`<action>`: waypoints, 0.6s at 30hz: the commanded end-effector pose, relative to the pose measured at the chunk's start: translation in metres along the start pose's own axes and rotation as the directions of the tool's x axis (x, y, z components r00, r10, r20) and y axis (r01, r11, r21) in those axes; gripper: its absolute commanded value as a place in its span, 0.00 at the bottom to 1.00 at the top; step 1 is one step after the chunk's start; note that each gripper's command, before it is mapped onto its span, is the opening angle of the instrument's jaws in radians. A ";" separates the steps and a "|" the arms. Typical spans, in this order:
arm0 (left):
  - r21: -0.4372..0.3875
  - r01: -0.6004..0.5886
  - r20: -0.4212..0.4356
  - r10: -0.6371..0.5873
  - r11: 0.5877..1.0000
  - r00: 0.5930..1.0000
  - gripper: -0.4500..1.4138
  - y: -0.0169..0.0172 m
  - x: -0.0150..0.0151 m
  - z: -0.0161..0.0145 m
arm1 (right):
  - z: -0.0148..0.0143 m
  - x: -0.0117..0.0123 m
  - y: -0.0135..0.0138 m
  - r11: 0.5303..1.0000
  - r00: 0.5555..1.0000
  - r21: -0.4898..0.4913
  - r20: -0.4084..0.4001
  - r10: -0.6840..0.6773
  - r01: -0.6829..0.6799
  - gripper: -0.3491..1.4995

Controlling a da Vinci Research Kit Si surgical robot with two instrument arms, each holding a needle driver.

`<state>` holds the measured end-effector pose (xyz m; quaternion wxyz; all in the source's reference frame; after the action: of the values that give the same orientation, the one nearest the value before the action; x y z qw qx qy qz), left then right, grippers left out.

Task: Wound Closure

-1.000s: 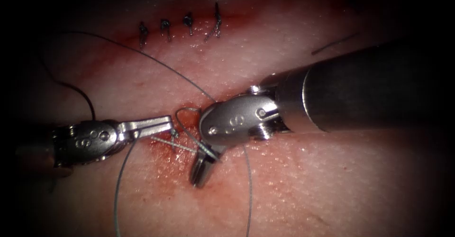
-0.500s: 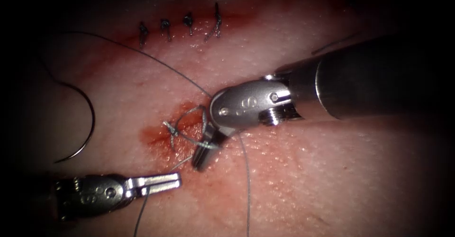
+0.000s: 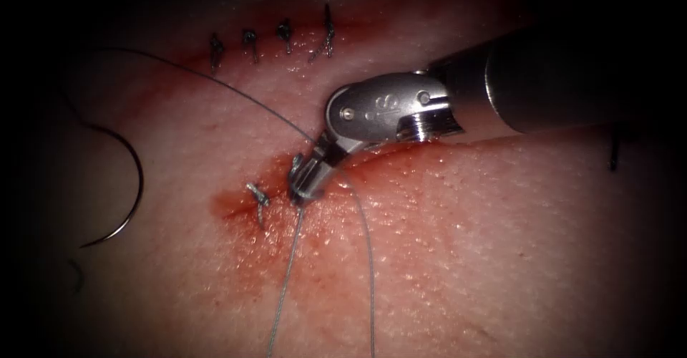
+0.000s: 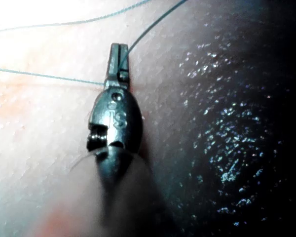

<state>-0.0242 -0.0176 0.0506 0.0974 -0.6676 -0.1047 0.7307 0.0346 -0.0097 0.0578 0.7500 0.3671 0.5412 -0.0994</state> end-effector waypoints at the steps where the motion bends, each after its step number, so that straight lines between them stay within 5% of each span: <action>1: -0.007 0.001 -0.003 -0.001 1.000 1.000 0.00 0.0012 -0.0005 0.0009 | 0.0004 -0.0002 0.0008 1.000 1.000 -0.017 -0.002 0.009 -0.009 0.00; 18: -0.118 0.014 -0.035 -0.018 0.993 0.999 0.00 0.0074 0.0026 0.0022 | -0.0020 0.0019 0.0020 0.982 0.990 -0.128 -0.040 0.133 -0.137 0.00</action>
<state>-0.0262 -0.0232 0.0456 0.0620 -0.6851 -0.1555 0.7089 0.0341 -0.0063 0.0562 0.7708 0.3528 0.5305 -0.0032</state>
